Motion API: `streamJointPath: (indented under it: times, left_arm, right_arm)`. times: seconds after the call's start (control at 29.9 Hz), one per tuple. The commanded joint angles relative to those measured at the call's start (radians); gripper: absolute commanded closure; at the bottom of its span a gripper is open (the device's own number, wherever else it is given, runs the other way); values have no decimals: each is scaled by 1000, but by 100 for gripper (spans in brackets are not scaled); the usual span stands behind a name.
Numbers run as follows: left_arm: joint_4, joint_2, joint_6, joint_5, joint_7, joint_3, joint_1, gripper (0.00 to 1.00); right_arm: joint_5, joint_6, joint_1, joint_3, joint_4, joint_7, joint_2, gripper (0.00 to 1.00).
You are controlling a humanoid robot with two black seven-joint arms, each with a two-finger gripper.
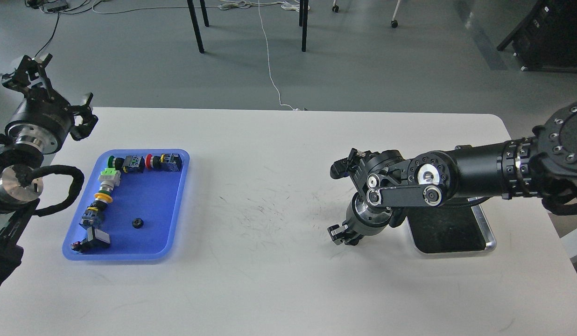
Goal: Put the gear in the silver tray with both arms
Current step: 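Lift the gear and move it over the silver tray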
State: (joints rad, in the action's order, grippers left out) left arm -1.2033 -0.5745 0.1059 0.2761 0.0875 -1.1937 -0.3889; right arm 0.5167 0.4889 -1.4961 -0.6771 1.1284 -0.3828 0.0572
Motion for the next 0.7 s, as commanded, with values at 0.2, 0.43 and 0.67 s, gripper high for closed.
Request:
streamJointPath:
  times: [0.2,0.43,0.67]
  left_arm:
    - [-1,-7,0,0,0,-1,1,2]
    - [-1,-2,0,0,0,0,1,2]
    - [2,4,0,0,0,2,2,2]
  right_arm:
    - [-23,0,-76,114,-1,1,87,99]
    - [-38,0,-154,234,-6,1,300,99]
    - [69,0,9,224,-96,1,403,99]
